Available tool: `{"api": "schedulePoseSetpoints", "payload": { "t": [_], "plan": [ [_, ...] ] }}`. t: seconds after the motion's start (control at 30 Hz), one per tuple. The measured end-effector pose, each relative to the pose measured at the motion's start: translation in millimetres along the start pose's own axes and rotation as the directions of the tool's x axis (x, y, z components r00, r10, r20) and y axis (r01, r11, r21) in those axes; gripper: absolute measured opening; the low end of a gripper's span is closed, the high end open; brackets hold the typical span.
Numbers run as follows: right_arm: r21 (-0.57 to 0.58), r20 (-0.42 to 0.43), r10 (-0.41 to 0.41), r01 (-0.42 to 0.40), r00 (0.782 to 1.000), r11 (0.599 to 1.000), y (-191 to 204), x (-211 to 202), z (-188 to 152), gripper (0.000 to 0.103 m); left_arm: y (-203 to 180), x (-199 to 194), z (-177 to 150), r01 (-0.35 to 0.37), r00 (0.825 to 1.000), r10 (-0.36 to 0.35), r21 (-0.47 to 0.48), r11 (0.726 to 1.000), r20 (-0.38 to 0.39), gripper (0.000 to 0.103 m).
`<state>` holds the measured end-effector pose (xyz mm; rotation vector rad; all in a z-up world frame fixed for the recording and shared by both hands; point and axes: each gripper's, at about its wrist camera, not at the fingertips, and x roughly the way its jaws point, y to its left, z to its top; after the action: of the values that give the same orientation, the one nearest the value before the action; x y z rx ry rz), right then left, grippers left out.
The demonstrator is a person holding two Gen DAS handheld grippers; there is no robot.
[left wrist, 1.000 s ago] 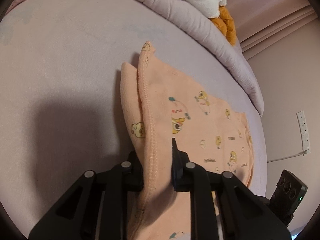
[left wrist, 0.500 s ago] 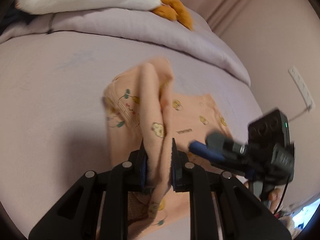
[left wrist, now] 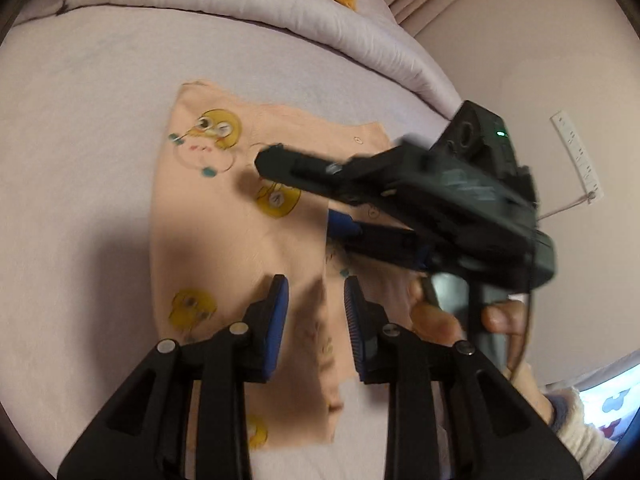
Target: Fold small clothes
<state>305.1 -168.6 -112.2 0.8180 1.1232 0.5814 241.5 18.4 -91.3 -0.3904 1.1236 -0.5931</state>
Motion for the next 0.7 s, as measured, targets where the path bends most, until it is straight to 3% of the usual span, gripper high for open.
{"api": "schedulePoseSetpoints", "payload": {
  "t": [0.1,0.37,0.7],
  "plan": [
    [-0.074,-0.009,-0.120,0.119,0.993,0.990,-1.2,3.1,0.0,0.018,6.3,-16.4,-4.4,-0.010,1.000,0.010,-0.020,1.000,0.029,0.027],
    [-0.153,0.064,-0.170,0.178,0.983,0.972,5.5,-33.8,-3.8,0.014,28.8,-39.0,-19.5,-0.061,0.996,0.066,-0.076,0.995,0.054,0.027],
    [-0.183,0.201,-0.265,0.302,0.943,0.935,-1.3,-111.7,19.7,0.014,9.7,-26.4,-18.0,-0.023,0.999,0.025,-0.044,0.999,0.035,0.027]
  ]
}}
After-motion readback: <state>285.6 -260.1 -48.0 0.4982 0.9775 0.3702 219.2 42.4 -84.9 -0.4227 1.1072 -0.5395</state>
